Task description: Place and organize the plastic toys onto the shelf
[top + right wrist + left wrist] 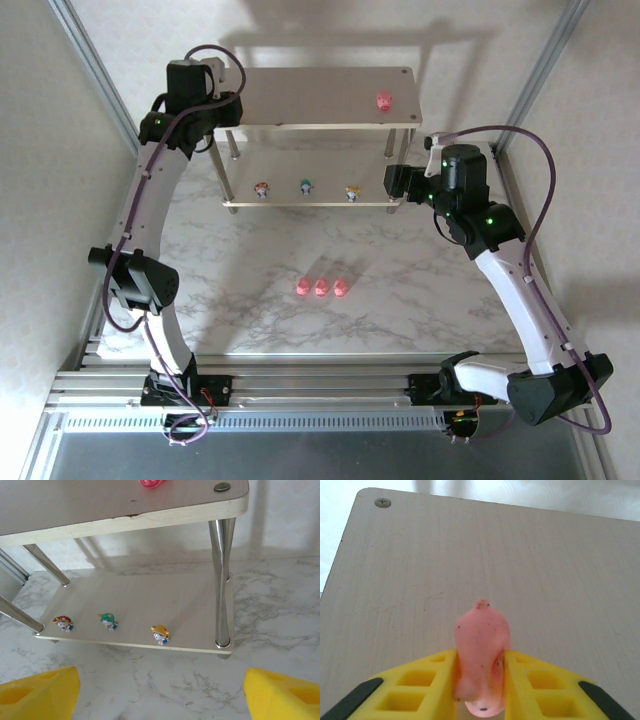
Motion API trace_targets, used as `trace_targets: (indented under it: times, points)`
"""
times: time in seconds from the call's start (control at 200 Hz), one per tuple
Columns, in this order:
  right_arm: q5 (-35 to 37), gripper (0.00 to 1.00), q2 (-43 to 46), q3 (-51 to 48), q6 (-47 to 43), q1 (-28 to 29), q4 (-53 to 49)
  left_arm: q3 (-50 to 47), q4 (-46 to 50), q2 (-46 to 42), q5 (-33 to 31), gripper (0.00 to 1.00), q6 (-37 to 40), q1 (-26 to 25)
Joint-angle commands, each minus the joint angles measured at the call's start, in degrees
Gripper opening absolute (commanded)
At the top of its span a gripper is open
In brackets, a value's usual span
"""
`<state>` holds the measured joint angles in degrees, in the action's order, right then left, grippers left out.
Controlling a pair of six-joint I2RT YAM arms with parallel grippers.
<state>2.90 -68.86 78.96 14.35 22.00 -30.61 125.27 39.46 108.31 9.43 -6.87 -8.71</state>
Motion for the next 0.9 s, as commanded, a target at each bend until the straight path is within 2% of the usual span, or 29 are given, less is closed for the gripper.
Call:
trace_targets:
  times: [0.0,0.506,0.591,0.896]
  points:
    - [-0.1,0.85,0.4,1.1,0.0,0.1,1.7,1.2,0.6,1.6,-0.1,0.34,-0.4,0.7]
    - [0.0,0.86,0.8,1.2,0.2,0.1,1.5,1.1,-1.7,0.0,0.5,0.48,-1.3,0.6]
    - [0.0,0.86,0.9,1.1,0.0,0.1,1.4,1.1,-2.7,-0.6,0.4,0.56,-1.4,0.7]
    - [0.0,0.86,1.4,1.7,-0.5,0.1,-0.4,1.6,-6.2,-4.2,-1.5,0.59,-1.2,1.4]
